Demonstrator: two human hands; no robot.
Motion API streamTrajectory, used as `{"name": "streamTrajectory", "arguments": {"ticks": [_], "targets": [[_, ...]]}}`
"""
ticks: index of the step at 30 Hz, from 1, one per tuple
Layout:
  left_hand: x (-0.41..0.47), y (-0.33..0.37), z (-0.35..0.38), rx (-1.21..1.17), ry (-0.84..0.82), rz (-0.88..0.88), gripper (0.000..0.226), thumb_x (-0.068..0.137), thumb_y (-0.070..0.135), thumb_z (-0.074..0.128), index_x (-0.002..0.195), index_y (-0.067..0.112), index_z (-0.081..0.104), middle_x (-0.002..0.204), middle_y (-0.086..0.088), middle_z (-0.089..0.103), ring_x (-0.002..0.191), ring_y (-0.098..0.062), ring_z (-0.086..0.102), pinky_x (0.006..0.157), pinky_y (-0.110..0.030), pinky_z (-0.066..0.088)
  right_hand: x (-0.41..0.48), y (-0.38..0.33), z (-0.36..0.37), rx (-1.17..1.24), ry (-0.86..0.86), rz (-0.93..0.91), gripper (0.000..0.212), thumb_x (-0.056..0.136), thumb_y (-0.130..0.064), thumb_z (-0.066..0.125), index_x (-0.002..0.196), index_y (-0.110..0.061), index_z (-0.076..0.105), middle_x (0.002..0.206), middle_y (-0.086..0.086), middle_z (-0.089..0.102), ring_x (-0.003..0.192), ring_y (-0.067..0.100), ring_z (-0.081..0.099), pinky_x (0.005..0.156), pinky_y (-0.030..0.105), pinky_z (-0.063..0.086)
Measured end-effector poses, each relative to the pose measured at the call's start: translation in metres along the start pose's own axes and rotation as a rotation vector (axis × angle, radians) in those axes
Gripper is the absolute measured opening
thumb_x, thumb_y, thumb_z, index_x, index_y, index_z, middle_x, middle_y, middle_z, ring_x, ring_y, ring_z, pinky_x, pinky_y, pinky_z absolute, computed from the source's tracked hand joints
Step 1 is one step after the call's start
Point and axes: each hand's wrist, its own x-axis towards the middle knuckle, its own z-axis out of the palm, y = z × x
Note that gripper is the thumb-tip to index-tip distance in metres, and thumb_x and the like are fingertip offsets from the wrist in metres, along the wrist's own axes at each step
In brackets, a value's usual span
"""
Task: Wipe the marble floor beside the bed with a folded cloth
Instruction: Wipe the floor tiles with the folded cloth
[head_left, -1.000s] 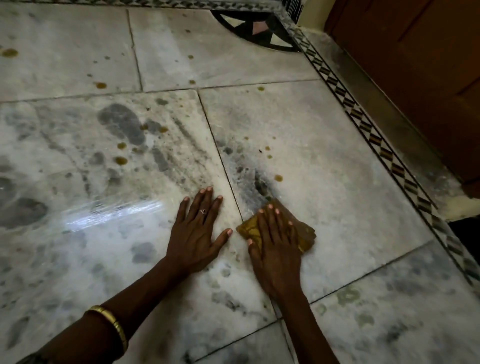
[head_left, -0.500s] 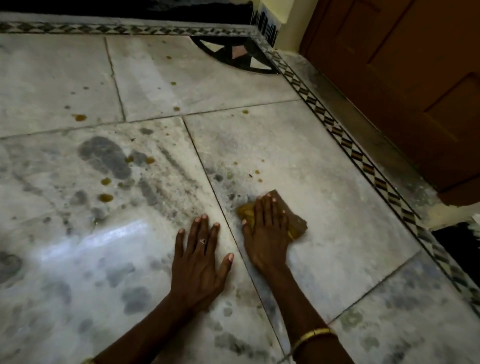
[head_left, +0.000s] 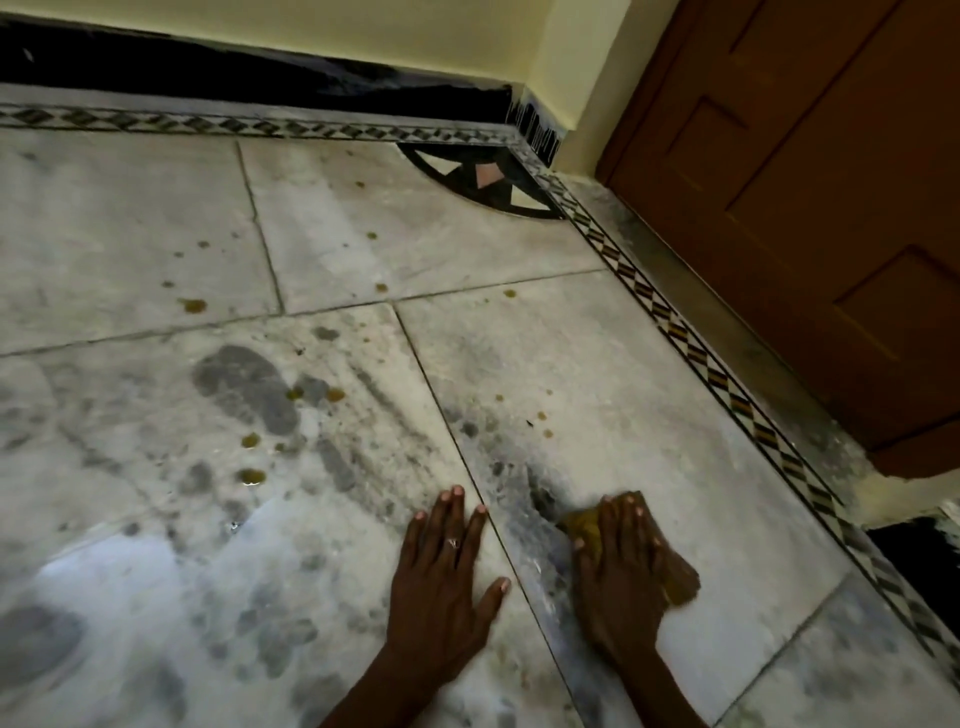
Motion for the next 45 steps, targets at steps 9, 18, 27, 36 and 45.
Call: {"name": "streamTrajectory", "arguments": {"ticks": [9, 18, 27, 36, 45], "targets": [[0.024, -0.054, -0.024, 0.147, 0.028, -0.088, 0.08, 0.089, 0.072, 0.03, 0.149, 0.02, 0.035, 0.159, -0.009, 0.024, 0.147, -0.029, 0.021, 0.116, -0.046, 0.018, 0.159, -0.098, 0.006, 0.014, -0.138, -0.056, 0.062, 0.101, -0.045, 0.022, 0.153, -0.017, 0.001, 0.161, 0.009, -0.004, 0.147, 0.022, -0.009, 0.118, 0.043, -0.007], [0.02, -0.071, -0.038, 0.134, 0.091, -0.265, 0.088, 0.09, 0.073, 0.021, 0.153, 0.011, 0.021, 0.161, -0.015, 0.014, 0.149, -0.028, 0.012, 0.119, -0.046, 0.015, 0.088, -0.158, 0.02, 0.035, -0.072, -0.658, 0.063, 0.091, -0.045, 0.031, 0.147, -0.016, 0.035, 0.154, 0.009, 0.03, 0.144, 0.024, 0.024, 0.113, 0.04, 0.006], [-0.003, -0.083, -0.047, 0.164, 0.071, -0.246, 0.09, 0.089, 0.076, 0.027, 0.151, 0.011, 0.028, 0.159, -0.014, 0.023, 0.149, -0.027, 0.017, 0.118, -0.045, 0.016, 0.057, -0.086, 0.013, 0.048, -0.029, -0.57, 0.063, 0.091, -0.044, 0.03, 0.148, -0.016, 0.03, 0.156, 0.007, 0.023, 0.144, 0.018, 0.013, 0.113, 0.04, 0.011], [-0.017, -0.099, -0.062, 0.169, 0.088, -0.258, 0.076, 0.096, 0.066, 0.019, 0.148, 0.012, 0.036, 0.157, -0.012, 0.029, 0.148, -0.027, 0.018, 0.116, -0.049, 0.017, 0.054, -0.197, 0.025, 0.051, -0.149, -0.545, 0.068, 0.089, -0.052, 0.014, 0.151, -0.027, 0.016, 0.16, 0.009, 0.01, 0.148, 0.026, 0.003, 0.118, 0.049, 0.006], [-0.018, -0.088, -0.083, -0.327, 0.45, -0.563, 0.049, 0.097, 0.047, 0.036, 0.14, 0.026, 0.041, 0.129, -0.001, 0.048, 0.12, -0.02, 0.046, 0.1, -0.032, 0.036, 0.009, -0.212, 0.019, 0.183, -0.302, -0.735, 0.078, 0.086, -0.067, -0.001, 0.152, -0.027, 0.011, 0.16, 0.0, -0.006, 0.146, 0.015, -0.013, 0.114, 0.033, -0.015]]}}
